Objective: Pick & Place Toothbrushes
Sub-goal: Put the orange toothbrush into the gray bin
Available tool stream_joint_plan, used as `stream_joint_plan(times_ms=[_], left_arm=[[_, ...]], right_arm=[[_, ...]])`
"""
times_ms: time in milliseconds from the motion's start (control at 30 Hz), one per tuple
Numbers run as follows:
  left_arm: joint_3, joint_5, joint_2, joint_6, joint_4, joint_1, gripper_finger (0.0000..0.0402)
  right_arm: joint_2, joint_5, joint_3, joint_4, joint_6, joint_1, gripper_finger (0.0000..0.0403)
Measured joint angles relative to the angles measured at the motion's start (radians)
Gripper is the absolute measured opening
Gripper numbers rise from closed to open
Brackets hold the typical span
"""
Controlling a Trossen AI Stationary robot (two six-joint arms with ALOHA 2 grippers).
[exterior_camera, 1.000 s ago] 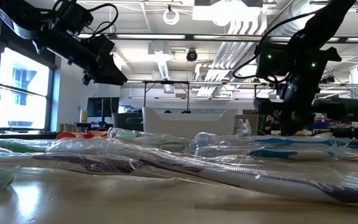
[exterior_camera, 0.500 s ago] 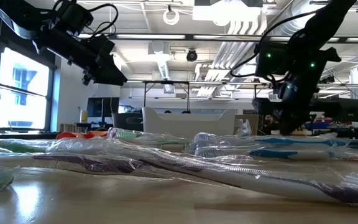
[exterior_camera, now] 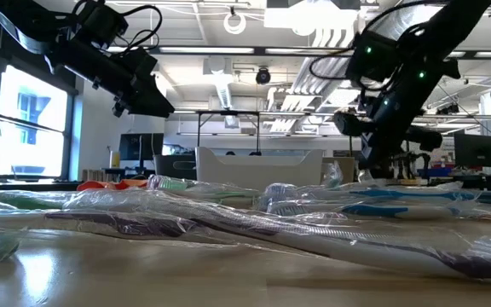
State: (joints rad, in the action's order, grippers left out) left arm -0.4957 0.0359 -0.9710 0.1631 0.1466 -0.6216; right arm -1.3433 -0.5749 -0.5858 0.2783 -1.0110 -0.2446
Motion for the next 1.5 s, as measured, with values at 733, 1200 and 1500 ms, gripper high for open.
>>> stream_joint_plan(times_ms=[733, 1200, 1500], left_arm=[[0.0, 0.0, 0.0, 0.003, 0.001, 0.0, 0.0133], [0.0, 0.0, 0.0, 0.003, 0.0, 0.0, 0.0133], [0.0, 0.0, 0.0, 0.003, 0.0, 0.0, 0.0133]], right_arm=[[0.336, -0.107, 0.0, -0.026, 0.231, 0.134, 0.0003], [0.336, -0.16, 0.0, -0.251, 0.442, 0.131, 0.0004], [0.336, -0.158, 0.0, -0.43, 0.591, 0.061, 0.0004]])
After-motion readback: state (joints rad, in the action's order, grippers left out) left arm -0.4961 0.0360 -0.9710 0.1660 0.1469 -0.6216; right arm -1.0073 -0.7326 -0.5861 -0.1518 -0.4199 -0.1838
